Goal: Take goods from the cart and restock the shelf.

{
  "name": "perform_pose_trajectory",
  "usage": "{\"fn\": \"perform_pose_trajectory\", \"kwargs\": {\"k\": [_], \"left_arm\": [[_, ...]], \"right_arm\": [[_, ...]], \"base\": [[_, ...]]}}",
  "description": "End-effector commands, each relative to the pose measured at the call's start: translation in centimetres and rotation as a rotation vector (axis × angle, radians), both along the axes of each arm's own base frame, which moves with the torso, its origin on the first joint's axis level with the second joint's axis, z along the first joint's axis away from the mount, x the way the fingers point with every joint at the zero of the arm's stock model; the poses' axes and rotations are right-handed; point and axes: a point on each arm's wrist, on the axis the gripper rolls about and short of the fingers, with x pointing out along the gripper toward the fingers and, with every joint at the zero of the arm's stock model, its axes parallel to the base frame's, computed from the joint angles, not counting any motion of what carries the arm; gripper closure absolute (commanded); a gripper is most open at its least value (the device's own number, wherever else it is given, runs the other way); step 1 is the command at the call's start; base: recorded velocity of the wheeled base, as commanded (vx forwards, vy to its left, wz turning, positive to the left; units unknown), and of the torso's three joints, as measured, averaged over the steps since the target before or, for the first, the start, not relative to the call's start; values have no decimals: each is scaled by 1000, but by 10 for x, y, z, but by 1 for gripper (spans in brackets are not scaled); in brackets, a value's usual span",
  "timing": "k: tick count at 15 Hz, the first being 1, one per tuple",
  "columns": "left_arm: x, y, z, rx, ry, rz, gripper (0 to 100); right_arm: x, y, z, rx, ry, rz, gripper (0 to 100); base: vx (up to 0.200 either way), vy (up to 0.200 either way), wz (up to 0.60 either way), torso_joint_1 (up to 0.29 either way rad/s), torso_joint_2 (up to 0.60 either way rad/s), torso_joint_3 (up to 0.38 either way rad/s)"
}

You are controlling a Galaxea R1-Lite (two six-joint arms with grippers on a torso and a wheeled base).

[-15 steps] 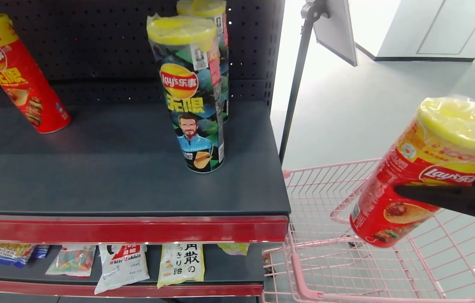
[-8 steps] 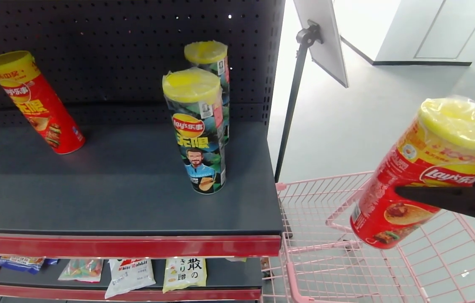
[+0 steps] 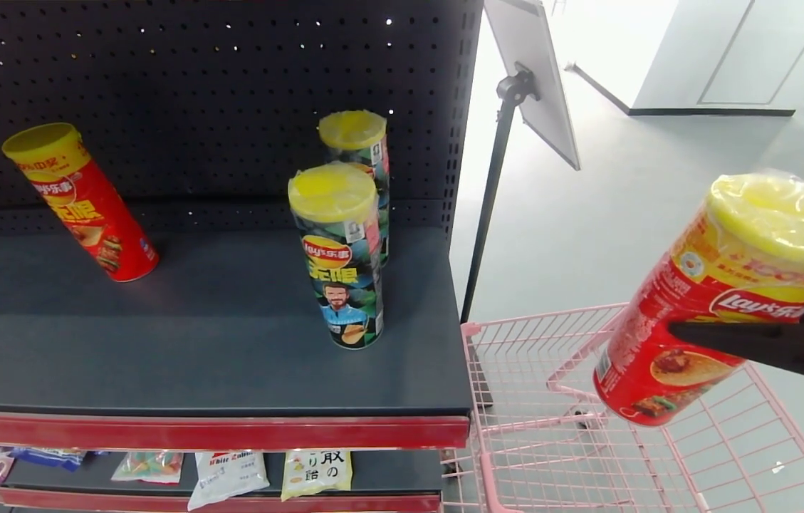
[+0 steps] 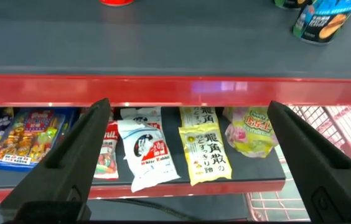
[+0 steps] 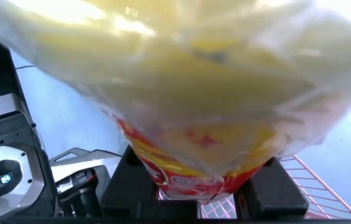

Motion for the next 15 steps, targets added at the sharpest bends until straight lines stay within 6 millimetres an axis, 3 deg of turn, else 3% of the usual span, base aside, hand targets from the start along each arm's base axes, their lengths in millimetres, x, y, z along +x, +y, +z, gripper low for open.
{"fn": "perform_pose_trajectory", "kwargs": {"k": [1, 6, 10, 15], "left_arm": [[0, 0, 0, 0, 1, 0, 0], [0, 0, 0, 0, 1, 0, 0], [0, 0, 0, 0, 1, 0, 0], [0, 0, 0, 0, 1, 0, 0]], "right_arm": [[0, 0, 0, 0, 0, -1, 100], [-1, 0, 0, 2, -2, -2, 100], [-18, 9, -5, 0, -7, 91, 100], [-9, 22, -12, -34, 31, 107, 100]], "base": [[0, 0, 0, 163, -339, -183], [0, 0, 0, 22, -53, -23], [0, 0, 0, 0, 0, 0], [0, 0, 0, 0, 0, 0]]}}
